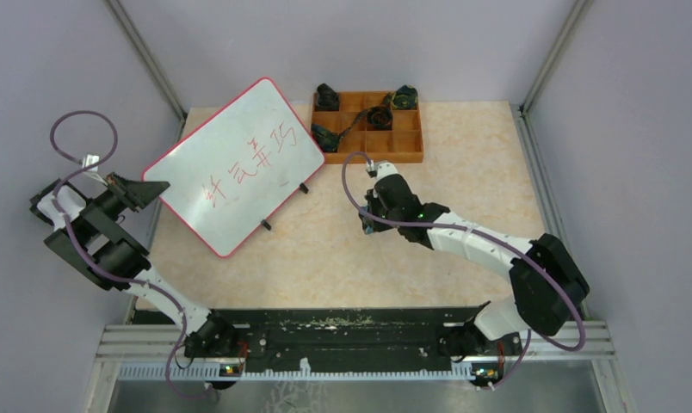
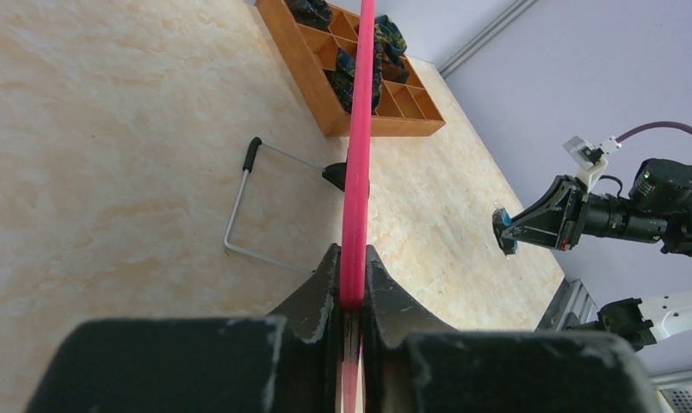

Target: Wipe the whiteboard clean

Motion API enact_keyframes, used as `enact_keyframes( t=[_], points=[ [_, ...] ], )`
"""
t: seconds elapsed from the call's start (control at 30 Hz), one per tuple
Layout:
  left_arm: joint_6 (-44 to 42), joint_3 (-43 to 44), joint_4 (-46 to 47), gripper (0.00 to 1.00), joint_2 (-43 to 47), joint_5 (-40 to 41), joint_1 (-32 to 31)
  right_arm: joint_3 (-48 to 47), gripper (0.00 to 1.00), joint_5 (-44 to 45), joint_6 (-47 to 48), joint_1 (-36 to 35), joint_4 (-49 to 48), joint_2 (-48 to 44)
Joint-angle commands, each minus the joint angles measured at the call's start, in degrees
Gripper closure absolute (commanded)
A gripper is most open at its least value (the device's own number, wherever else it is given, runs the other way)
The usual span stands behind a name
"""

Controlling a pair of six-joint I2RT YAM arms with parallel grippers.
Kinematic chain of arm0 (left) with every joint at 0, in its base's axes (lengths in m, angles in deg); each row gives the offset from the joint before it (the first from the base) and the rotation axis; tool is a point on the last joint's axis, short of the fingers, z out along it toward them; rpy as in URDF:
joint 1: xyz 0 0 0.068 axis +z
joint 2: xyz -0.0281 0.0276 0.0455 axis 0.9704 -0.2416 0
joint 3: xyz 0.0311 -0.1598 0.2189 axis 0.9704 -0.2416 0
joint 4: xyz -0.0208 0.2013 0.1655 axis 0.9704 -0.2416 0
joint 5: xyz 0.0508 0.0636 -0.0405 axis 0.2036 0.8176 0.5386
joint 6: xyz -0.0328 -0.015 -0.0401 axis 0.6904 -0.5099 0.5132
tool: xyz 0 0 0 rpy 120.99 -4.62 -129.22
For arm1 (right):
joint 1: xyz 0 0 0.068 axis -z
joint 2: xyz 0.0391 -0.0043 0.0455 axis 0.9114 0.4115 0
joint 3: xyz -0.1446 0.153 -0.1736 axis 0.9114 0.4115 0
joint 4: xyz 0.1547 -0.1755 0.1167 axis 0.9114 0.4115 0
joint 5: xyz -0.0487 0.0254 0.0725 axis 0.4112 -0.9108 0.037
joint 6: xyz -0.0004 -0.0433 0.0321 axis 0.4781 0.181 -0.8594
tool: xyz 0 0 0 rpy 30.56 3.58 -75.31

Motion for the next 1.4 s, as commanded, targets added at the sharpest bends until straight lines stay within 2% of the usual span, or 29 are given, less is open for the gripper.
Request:
enact_keyframes(
  t=[0.0,0.1,0.3,0.5,0.73,0.9,1.1,1.17,1.23,1.37],
  points=[
    [-0.1,2.5,13.1,1.0,1.2,0.0,1.4,-5.1,1.0,-1.7,1.6,4.0,-1.1,1.5],
    [-0.9,1.6,13.1,1.0,1.5,0.4,1.3,-6.0,1.0,-6.9,0.9,7.6,-3.1,1.5],
    [-3.1,-0.6,13.1,1.0,2.6,1.7,1.3,-11.5,1.0,-6.7,3.6,8.5,-5.3,4.2],
    [-4.3,-2.4,13.1,1.0,3.7,2.2,1.3,-26.5,1.0,-9.0,4.5,8.8,-2.4,16.9],
    [-4.6,-3.4,13.1,1.0,4.7,2.9,1.3,-38.9,1.0,-12.1,8.0,8.7,-8.0,28.9],
    [-4.0,-3.4,13.1,1.0,6.0,3.4,1.3,-54.0,1.0,-12.2,10.8,7.5,-2.9,39.0],
    [-3.1,-3.5,13.1,1.0,6.8,3.7,1.3,-85.1,1.0,-9.8,14.8,4.9,11.9,55.5],
    [-2.9,-3.8,13.1,1.0,7.1,3.8,1.3,-92.8,1.0,-9.0,15.1,4.3,14.5,59.4],
    [-3.0,-4.3,13.1,1.0,7.4,4.0,1.3,-92.9,1.0,-7.3,15.8,3.5,12.4,60.0],
    [-3.2,-5.0,13.1,1.0,7.8,4.4,1.3,-80.7,1.0,-4.6,17.1,2.4,2.0,54.6]
  ],
)
